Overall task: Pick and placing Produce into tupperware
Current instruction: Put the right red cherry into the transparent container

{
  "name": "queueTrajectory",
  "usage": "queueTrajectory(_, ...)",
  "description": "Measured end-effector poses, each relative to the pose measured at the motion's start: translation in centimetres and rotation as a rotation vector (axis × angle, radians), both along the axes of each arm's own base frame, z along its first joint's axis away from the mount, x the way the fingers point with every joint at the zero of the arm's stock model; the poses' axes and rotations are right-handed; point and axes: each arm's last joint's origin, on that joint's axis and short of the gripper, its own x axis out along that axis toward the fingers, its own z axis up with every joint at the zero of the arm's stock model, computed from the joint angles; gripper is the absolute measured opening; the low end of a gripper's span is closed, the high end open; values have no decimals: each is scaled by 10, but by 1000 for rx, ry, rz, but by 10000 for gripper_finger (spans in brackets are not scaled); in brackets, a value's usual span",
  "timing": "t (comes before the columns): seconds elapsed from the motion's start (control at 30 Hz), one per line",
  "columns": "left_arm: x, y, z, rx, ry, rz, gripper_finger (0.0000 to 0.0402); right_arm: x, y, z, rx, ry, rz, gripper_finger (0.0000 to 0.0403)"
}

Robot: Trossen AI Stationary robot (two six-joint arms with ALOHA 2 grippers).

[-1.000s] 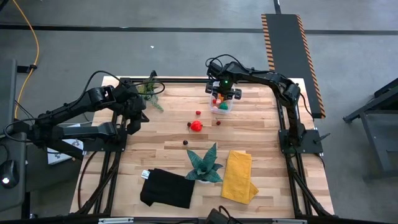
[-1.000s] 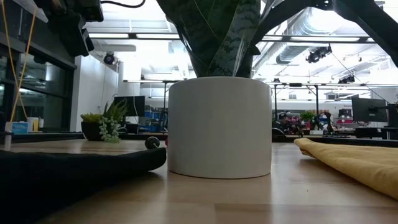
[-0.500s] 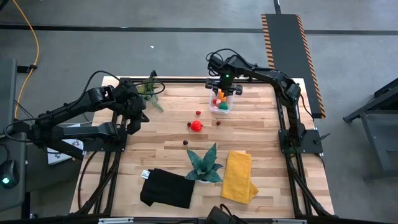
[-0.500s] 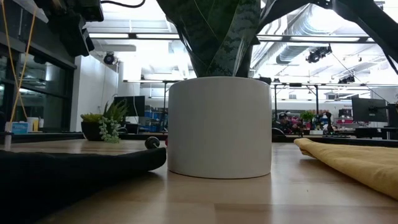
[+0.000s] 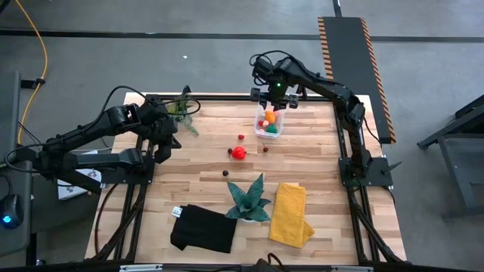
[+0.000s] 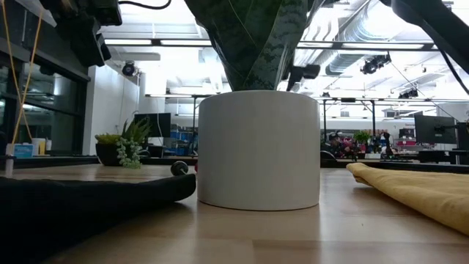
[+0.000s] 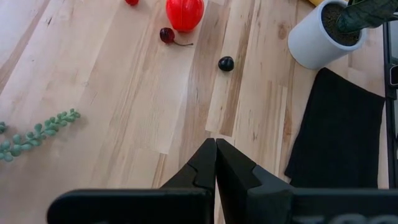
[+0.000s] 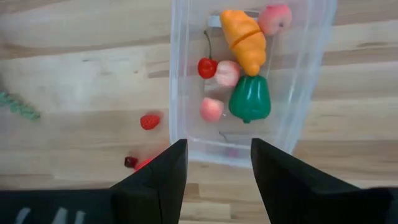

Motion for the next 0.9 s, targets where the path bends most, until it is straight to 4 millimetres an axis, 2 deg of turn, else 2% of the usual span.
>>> queueTrajectory(0.23,0,0,0,4,2,-7,1,5,27,27,-72,36,16,167)
queueTrajectory(0.43,-1,0,0,8,6,-18,1,20,65,47,-235,26,31,167)
queueTrajectory(0.67,-2,-1,-1,0,21,-22,1,38,125,51,-394,35,22,167)
queueTrajectory(0.9,-2,-1,-1,1,20,-22,1,45,196,54,-537,-33,-48,167)
